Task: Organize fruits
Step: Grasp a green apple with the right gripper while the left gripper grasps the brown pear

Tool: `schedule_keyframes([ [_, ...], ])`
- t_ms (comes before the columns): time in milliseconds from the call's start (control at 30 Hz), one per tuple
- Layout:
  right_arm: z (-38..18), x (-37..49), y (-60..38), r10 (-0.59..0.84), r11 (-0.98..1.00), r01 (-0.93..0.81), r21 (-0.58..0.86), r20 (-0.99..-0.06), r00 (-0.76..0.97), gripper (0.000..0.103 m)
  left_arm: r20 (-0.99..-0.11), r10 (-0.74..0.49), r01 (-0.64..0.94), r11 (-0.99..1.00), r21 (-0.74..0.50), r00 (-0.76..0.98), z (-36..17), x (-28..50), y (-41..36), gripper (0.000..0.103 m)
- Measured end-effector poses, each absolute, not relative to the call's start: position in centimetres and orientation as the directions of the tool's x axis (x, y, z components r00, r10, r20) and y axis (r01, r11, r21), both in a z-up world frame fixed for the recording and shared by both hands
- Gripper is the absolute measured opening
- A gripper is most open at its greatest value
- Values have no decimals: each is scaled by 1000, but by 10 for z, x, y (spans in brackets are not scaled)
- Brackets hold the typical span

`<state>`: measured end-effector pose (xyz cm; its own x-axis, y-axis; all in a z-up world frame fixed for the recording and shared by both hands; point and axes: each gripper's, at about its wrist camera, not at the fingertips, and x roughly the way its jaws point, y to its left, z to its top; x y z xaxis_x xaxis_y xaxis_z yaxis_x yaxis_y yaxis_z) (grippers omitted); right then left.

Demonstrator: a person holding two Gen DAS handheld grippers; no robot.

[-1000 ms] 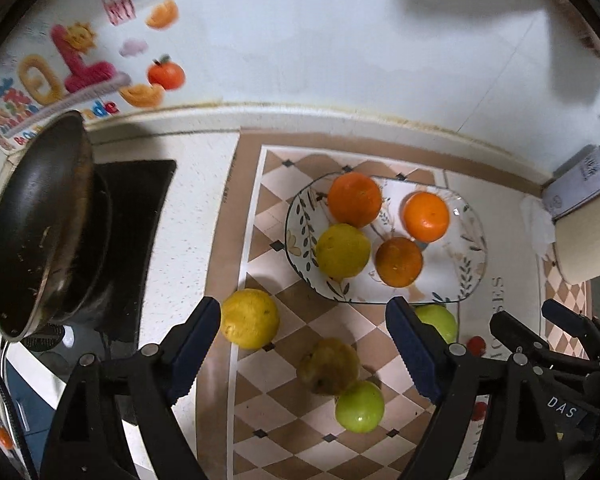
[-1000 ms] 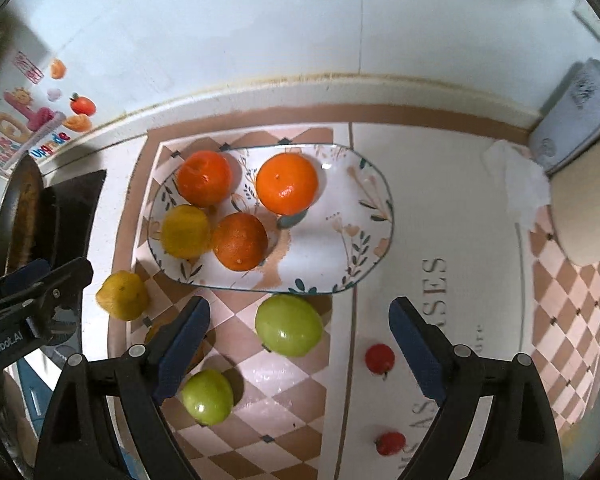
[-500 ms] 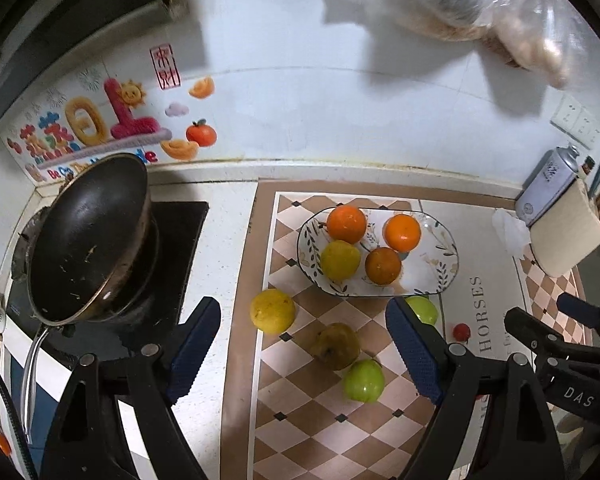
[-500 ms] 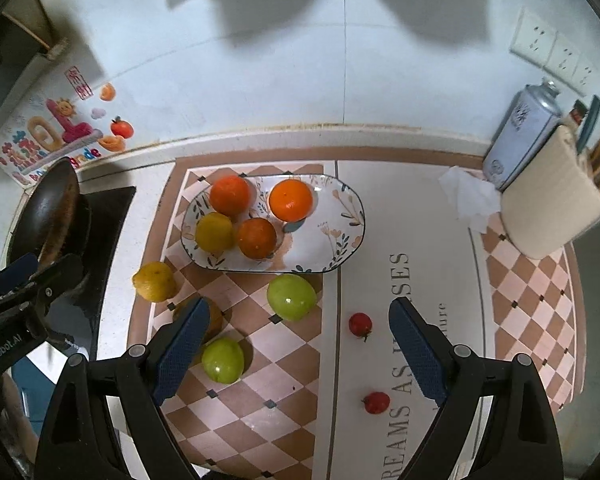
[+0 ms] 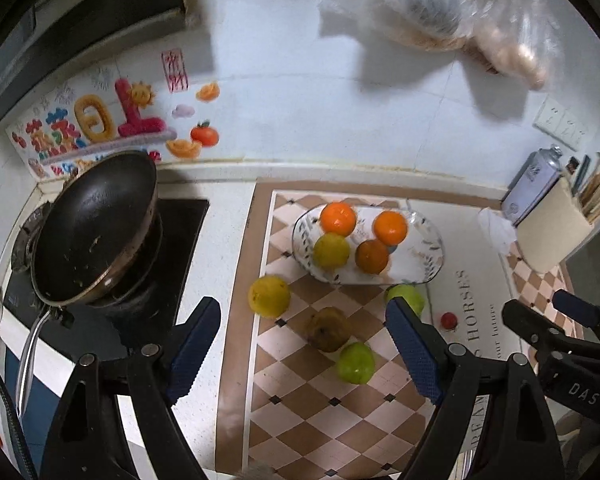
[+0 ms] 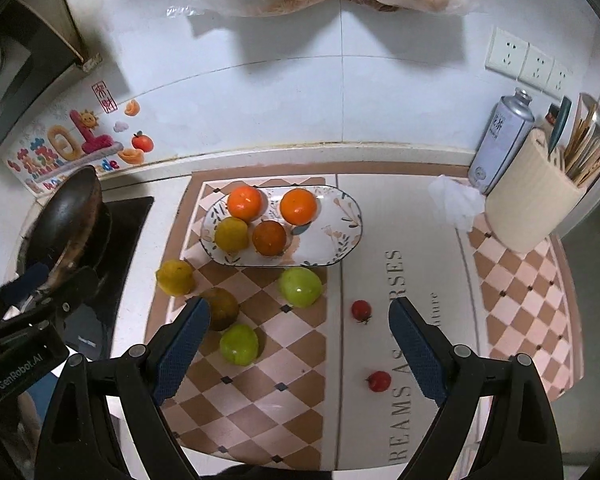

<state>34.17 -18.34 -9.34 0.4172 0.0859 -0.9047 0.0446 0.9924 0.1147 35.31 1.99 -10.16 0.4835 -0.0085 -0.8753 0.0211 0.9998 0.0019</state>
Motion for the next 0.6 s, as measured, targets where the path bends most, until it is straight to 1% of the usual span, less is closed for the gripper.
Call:
schedule_keyframes([
  [67,-105,347,-184,105,991,38,132,-909,404,93,-893,8,7,1000,12,450,-116,361,24,103],
  [167,-141,362,-190,147,983,52,174,-929,341,93,-909,25,-15,1000,21,417,-138,370,29,103],
  [367,-230,397,-199,206,964,124,235,-956,210,93,-959,35,-43,999,24,282,-190,393,32,103],
  [467,-274,416,-202,232,953,160,257,-959,162,93,-977,18,-57,998,6,213,-212,404,31,103],
  [600,-319,440,-198,257,945,178,274,-960,114,92,-991,-9,-80,997,-19,132,-238,417,29,103],
])
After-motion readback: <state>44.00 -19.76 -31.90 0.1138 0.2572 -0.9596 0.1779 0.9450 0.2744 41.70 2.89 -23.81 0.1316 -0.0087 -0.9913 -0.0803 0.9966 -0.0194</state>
